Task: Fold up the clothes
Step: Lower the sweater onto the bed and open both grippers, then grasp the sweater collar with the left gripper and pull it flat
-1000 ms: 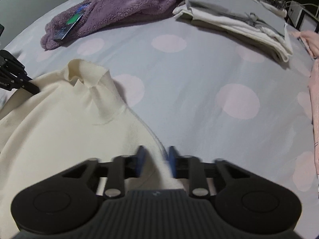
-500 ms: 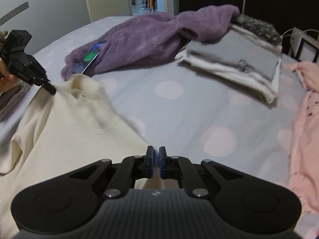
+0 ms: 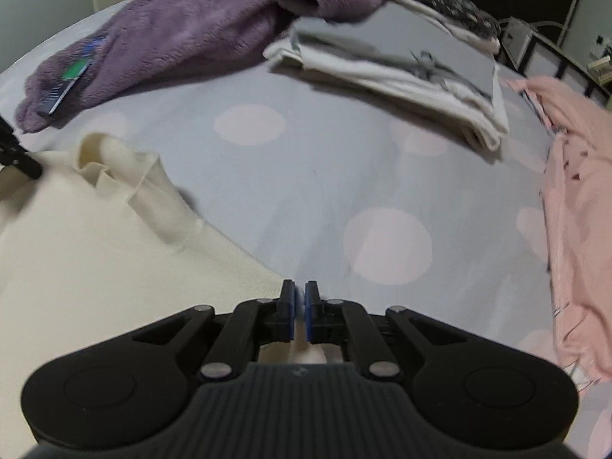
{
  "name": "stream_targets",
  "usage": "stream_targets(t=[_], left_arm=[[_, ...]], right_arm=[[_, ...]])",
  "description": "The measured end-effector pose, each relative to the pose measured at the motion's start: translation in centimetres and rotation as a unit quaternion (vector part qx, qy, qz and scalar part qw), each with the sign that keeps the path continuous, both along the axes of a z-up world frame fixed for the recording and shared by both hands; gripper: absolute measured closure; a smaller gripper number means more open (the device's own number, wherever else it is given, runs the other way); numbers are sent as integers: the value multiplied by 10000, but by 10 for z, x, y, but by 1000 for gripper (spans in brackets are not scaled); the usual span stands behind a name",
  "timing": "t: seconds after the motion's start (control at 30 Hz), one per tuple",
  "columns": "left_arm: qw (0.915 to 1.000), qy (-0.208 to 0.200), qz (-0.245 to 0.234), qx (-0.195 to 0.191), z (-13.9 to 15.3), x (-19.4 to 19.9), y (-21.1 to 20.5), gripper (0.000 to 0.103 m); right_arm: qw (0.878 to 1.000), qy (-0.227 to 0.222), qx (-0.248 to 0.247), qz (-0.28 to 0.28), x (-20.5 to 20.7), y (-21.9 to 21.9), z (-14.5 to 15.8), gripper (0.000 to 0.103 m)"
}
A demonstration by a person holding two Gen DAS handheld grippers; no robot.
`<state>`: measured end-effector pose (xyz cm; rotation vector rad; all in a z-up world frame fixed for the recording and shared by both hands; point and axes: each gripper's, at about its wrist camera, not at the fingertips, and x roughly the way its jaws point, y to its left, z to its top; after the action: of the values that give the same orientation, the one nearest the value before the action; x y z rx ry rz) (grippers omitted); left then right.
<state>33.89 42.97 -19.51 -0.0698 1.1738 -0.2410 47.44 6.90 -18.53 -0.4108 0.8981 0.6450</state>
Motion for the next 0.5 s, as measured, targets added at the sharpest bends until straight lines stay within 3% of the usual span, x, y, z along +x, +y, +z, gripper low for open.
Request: stream_targets(t=[0.1,0.17,0.23,0.37,0.5], left_arm=[[9989,-50,-310,334,10,-8,-5,93],[9935,-417,-744,759,24,-20,-18,87],[9848,-769,-1122,1085,33,-27,-30,87],[9662,-1420,-1707,1310,40,-27,-57,86],[9619,-1376,-2005,1250,26,-7,-77,86]], right_arm=[[9995,8,32,306,-2,3,-1,88],[9985,-220,167,473,-6,0,9,75],[9966,-354,448,589,-6,-4,19,72],[9932,-346,508,988,-4,11,23,72],[9895,-163,314,1404,-6,35,12,67]])
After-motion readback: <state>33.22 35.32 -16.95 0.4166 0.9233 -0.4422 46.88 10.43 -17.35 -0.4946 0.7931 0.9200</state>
